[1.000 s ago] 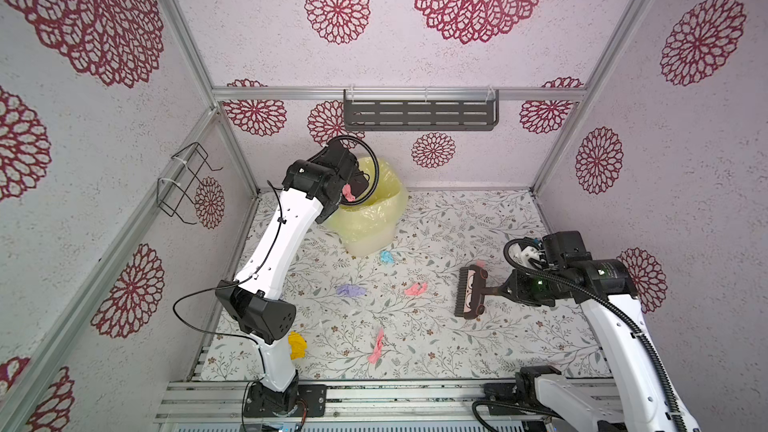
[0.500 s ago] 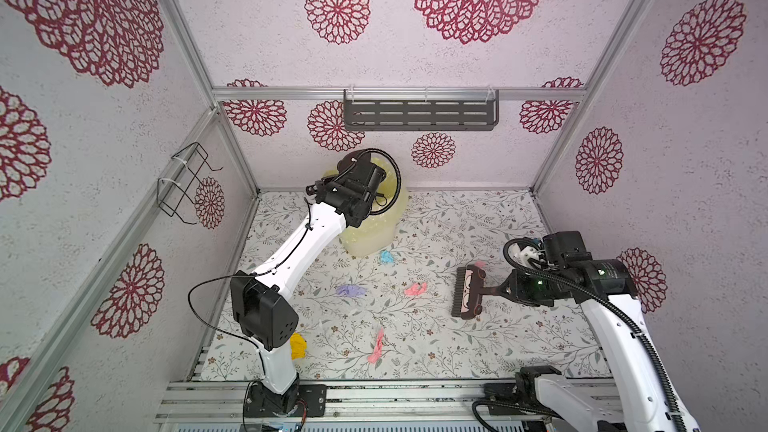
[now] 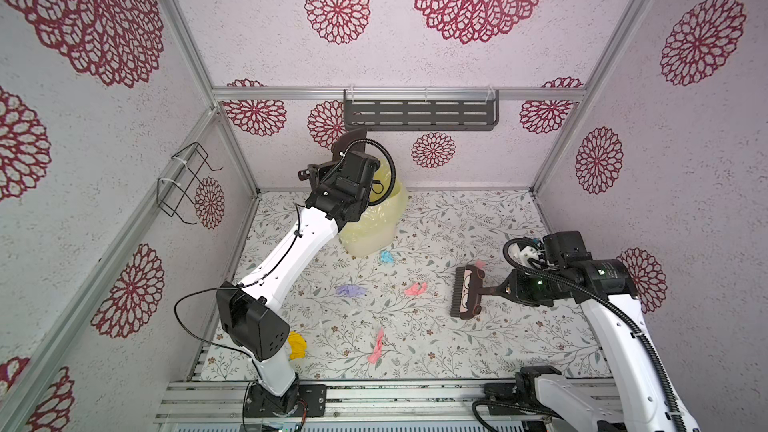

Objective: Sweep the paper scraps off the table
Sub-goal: 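Tip the dustpan over the yellow-bagged bin with the left gripper, then lower the dustpan back to the table with left while right moves brush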

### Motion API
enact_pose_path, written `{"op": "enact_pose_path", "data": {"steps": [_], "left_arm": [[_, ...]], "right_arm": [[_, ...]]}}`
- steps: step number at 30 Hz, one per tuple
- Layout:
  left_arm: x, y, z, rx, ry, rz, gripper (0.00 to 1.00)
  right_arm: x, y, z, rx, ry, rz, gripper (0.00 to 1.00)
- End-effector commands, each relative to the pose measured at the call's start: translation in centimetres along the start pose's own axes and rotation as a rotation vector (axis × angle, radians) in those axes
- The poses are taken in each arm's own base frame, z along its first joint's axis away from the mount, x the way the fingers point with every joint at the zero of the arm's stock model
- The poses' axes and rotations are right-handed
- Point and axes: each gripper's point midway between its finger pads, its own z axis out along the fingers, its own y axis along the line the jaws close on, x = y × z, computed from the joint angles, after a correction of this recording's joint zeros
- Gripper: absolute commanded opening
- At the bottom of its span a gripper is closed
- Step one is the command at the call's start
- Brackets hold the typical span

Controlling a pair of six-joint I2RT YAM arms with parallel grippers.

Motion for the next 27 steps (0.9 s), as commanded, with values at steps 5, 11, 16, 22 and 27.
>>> {"op": "enact_pose_path", "data": {"steps": [5,11,16,22,27], "left_arm": [[0.2,2.2,-4.1,0.089,-0.152,-0.308,0.0],[-2.8,1.7,-9.5,0.264,-0.369,-0.472,0.0],[-4.6,-0.8,-12.9,0.45,-0.451,-0.516,0.0],[-6.0,-7.0,-16.0,0.7,-0.477,-0.507,0.0],[-6.2,-12.6,-18.7,0.908,-0.489,-0.513,0.0]], "right_arm": [[-1.9,-1.2,-2.1,0.116,-0.083,-0.05,0.0],[-5.1,-2.5,-5.0,0.271,-0.199,-0.098,0.0],[-7.5,-4.0,-6.3,0.396,-0.274,-0.132,0.0],[-9.2,-6.6,-5.9,0.584,-0.256,-0.191,0.0],[-10.3,-7.6,-4.1,0.711,-0.199,-0.288,0.0]]}}
